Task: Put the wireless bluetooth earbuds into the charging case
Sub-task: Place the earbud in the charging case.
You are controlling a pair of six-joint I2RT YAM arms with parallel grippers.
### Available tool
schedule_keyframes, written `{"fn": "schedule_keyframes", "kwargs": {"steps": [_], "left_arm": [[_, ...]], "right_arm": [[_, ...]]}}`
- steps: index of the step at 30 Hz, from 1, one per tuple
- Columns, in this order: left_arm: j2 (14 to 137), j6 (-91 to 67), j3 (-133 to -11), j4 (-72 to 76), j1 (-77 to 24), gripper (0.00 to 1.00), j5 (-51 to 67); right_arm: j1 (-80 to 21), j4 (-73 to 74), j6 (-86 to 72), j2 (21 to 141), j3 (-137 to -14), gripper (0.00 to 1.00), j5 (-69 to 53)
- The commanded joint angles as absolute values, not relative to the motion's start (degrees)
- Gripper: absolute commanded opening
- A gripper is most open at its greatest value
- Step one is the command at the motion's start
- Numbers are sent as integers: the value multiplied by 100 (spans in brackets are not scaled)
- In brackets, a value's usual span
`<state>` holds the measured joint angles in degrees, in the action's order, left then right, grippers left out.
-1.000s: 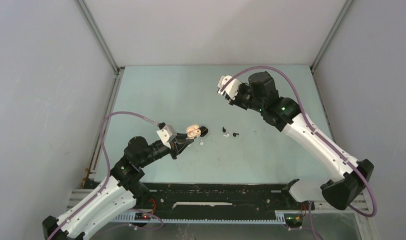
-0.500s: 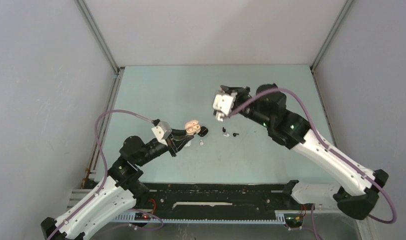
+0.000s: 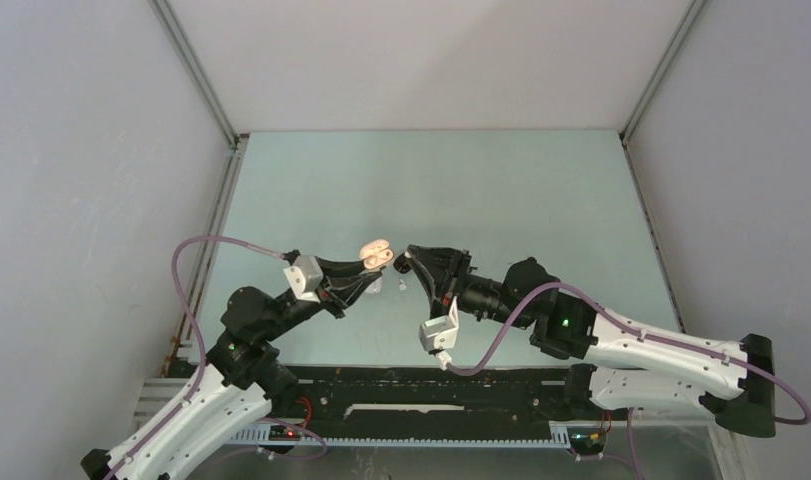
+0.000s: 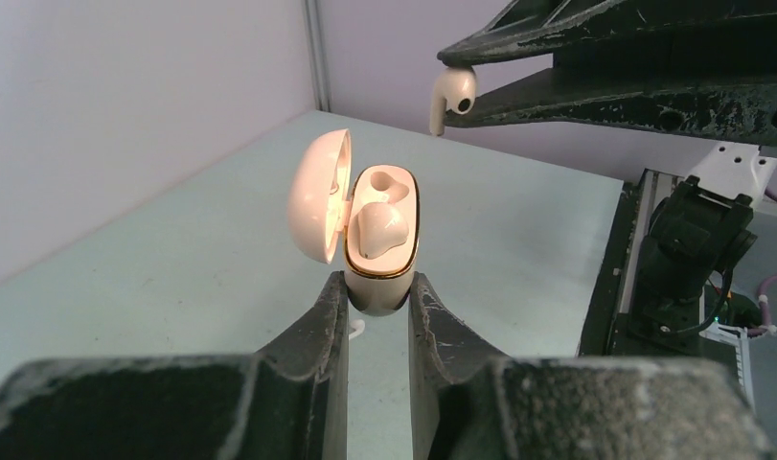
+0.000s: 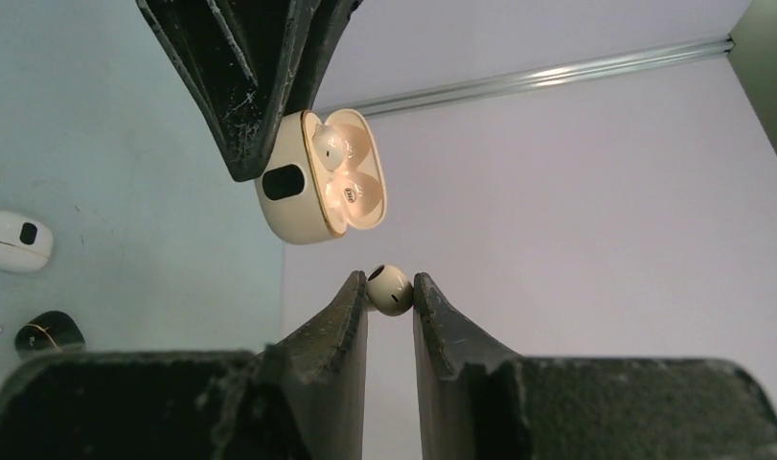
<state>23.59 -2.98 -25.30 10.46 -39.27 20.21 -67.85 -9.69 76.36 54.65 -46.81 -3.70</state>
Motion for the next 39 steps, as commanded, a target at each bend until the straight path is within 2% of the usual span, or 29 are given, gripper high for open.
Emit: {"fn": "schedule_keyframes", "kwargs": {"steps": [1, 9, 16, 26, 39], "left_arm": [[2325, -184, -2486, 1270, -3945, 0, 2156], [2356, -114, -2483, 1204, -3947, 0, 2140], [2338, -114, -2461, 1250, -3946, 0, 2204], [2338, -82, -2453, 1228, -3946, 0, 2213], [2348, -44, -2467, 1186, -3946, 0, 2239]], "right_arm": [[-6834, -2122, 7952, 5524, -4676, 0, -430], [-6946, -2464, 7592, 5670, -4676, 0, -580], [-6969, -2850, 6681, 5801, -4683, 0, -522], [-6974, -2732, 5745, 5969, -4875, 0, -355], [-6965, -2321, 6005, 6156, -4913, 0, -268]]}}
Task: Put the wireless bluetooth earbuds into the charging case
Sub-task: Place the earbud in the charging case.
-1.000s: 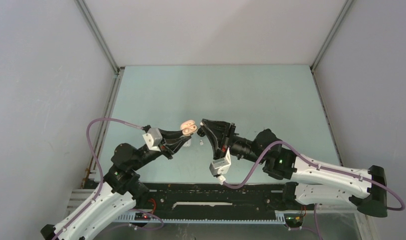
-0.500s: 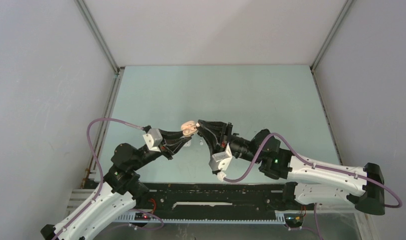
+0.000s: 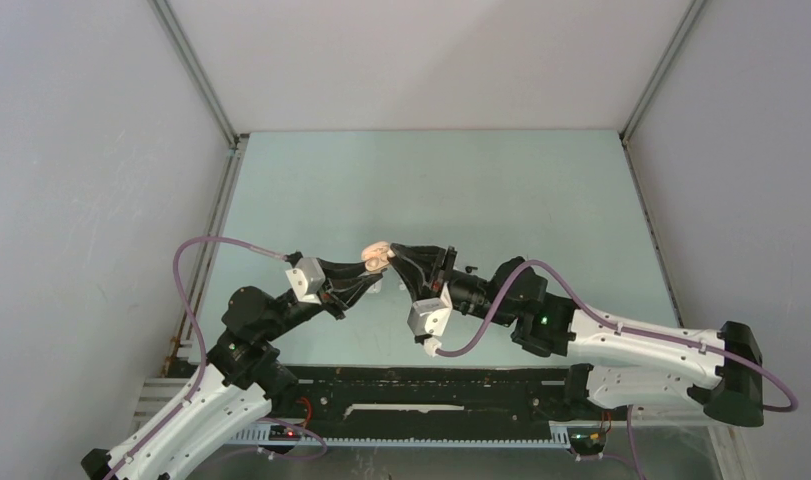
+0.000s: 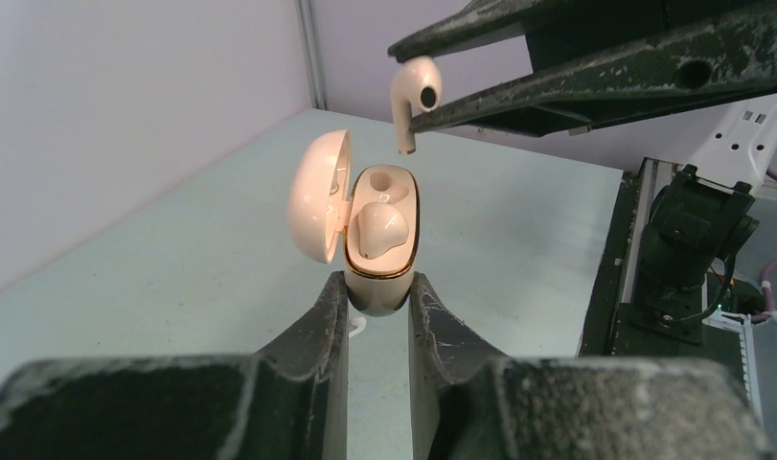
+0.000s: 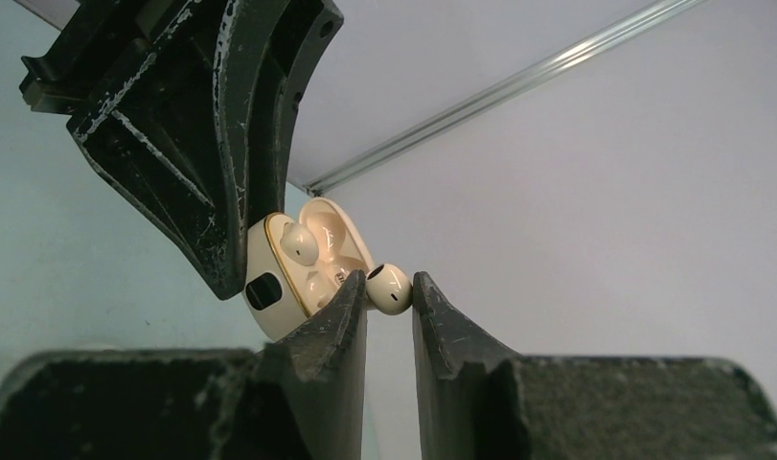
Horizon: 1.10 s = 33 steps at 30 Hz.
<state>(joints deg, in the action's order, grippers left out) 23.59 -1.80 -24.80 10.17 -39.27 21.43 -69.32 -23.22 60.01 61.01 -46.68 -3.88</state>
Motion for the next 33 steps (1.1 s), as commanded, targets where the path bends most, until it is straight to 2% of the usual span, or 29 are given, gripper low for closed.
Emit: {"fn": "schedule_keyframes", "kwargs": {"steps": [1, 25, 30, 33], "left_arm": [[2347, -44, -2465, 1186, -3946, 0, 2241], [2285, -9, -2470, 1099, -3946, 0, 2208], [2285, -9, -2479, 1090, -3946, 0, 2213], [2281, -9, -2479, 1083, -3943, 0, 2204]], "right_arm": [[-6967, -2332, 6015, 6174, -4913, 0, -252], [-6969, -2125, 6319, 6361, -4913, 0, -194], [-6967, -2087, 6328, 6381, -4917, 15, -152], [-6966, -1909, 6254, 6402, -5026, 16, -110]]}}
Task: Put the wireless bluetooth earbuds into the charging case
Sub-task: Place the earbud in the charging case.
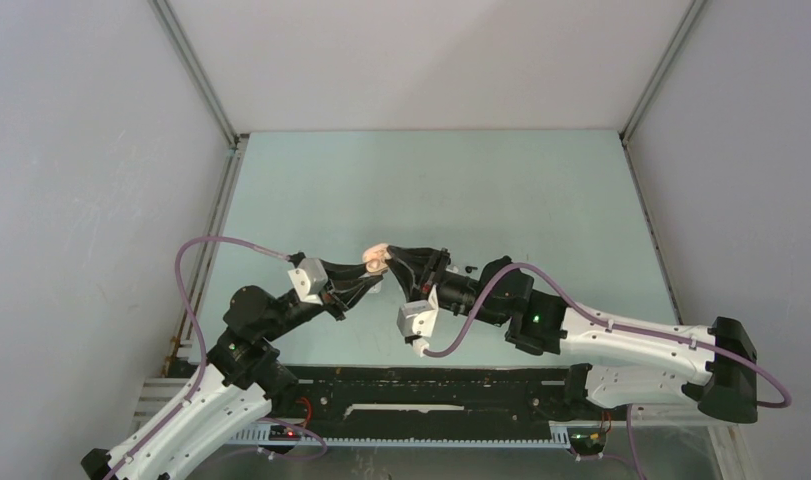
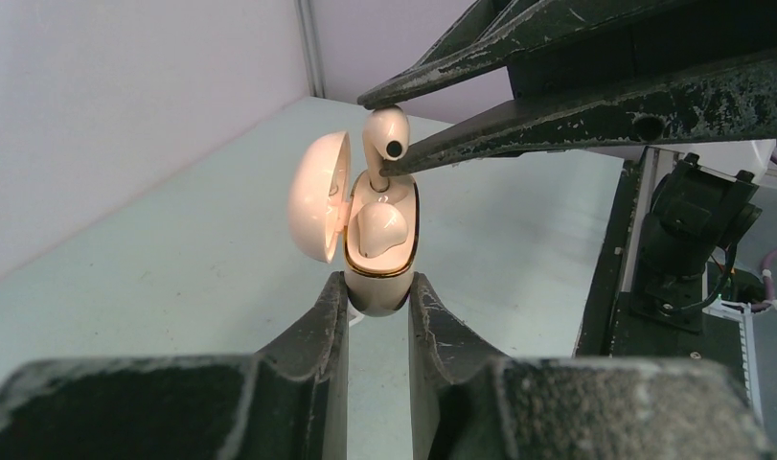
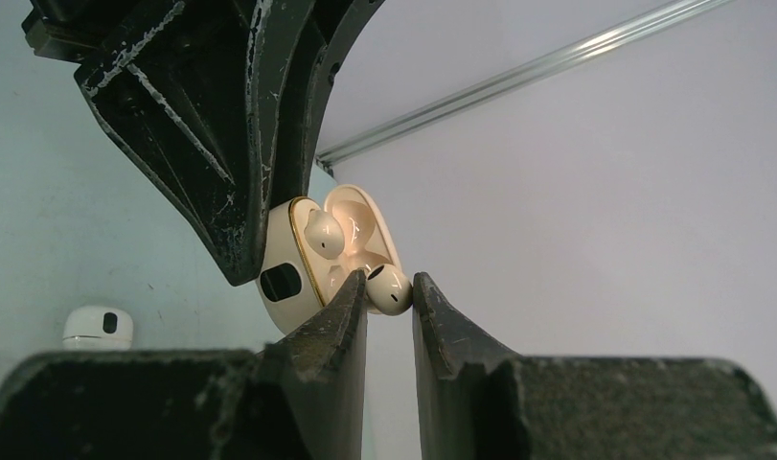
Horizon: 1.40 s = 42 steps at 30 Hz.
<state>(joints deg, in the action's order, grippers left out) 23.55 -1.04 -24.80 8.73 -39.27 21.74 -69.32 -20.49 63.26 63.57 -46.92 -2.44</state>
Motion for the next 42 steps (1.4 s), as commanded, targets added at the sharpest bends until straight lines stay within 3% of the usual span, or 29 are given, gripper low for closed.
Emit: {"fn": "schedule_keyframes", "kwargs": {"steps": [1, 22, 25, 37, 42], "left_arm": [[2285, -9, -2479, 1081, -3946, 0, 2200], [2273, 126, -2479, 1042, -3946, 0, 2148], [2285, 132, -2487, 1037, -3946, 0, 2149], [2281, 140, -2487, 1006, -3944, 0, 2127], [2285, 138, -2487, 1001, -3942, 0, 2118]], "right_arm": [[-6976, -1888, 6230, 6407, -5049, 16, -94], [-7001, -1426, 6086, 6444, -5188, 21, -94], [-7013, -1244, 6154, 6460, -5186, 27, -108], [-7034, -1249, 6030, 6469, -5186, 32, -31], [-7044, -1079, 5904, 6500, -5332, 40, 0]]}}
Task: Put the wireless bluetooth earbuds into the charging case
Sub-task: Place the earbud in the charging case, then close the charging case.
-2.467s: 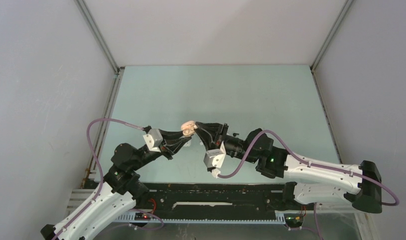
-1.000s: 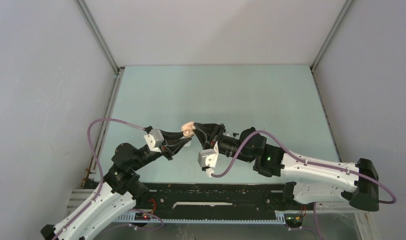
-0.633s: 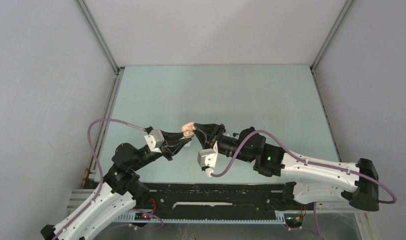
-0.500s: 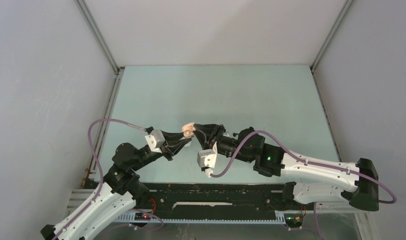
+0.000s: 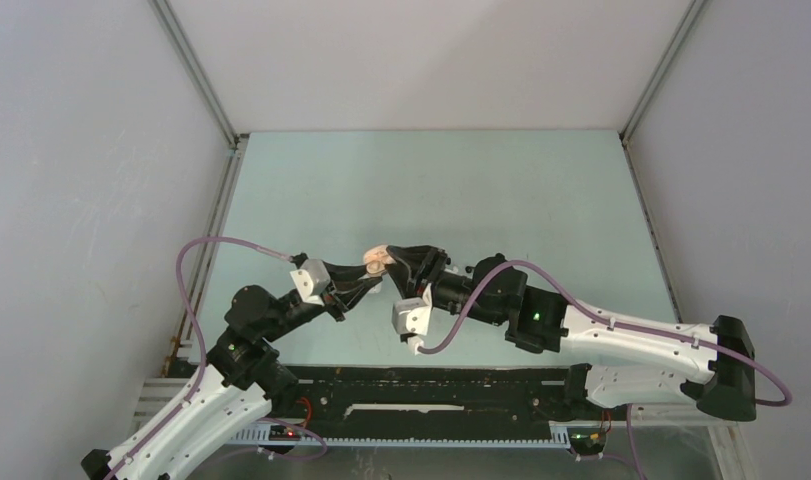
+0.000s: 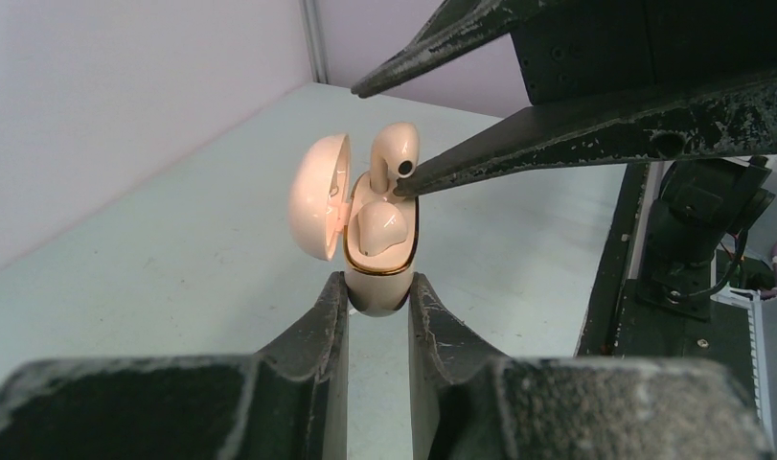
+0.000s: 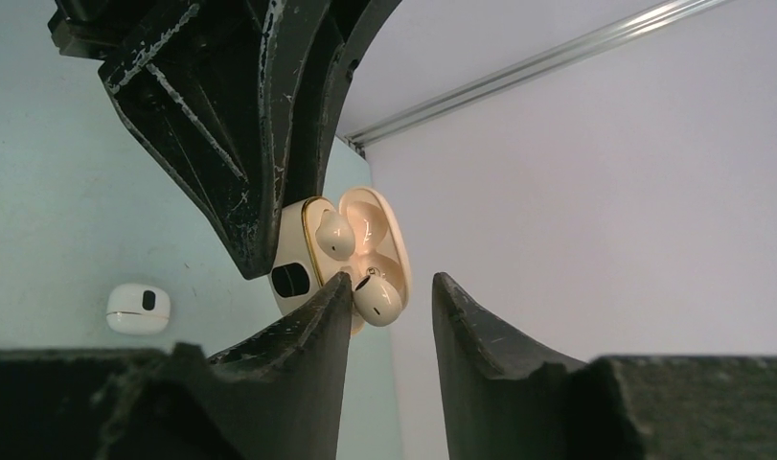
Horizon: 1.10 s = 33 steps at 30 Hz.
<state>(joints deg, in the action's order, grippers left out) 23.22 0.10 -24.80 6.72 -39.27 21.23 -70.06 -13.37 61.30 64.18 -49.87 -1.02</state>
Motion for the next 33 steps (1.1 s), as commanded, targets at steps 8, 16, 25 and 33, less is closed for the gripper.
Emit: {"fn": "schedule_keyframes", "kwargs": {"steps": [8, 16, 25, 33], "left_arm": [[2303, 141, -2496, 998, -3946, 0, 2118], [2309, 125, -2493, 993, -3946, 0, 2103], [2344, 88, -2461, 1044, -3946, 0, 2150], [2403, 57, -2452, 1077, -3946, 0, 2245]], "right_arm": [[-7033, -489, 5620, 6535, -5740, 56, -25], [-6913, 1293, 4826, 6548, -6523, 74, -735], [-6214, 2997, 3963, 6462, -7724, 76, -1027], [-3941, 3701, 2889, 6287, -7967, 81, -1865]]}}
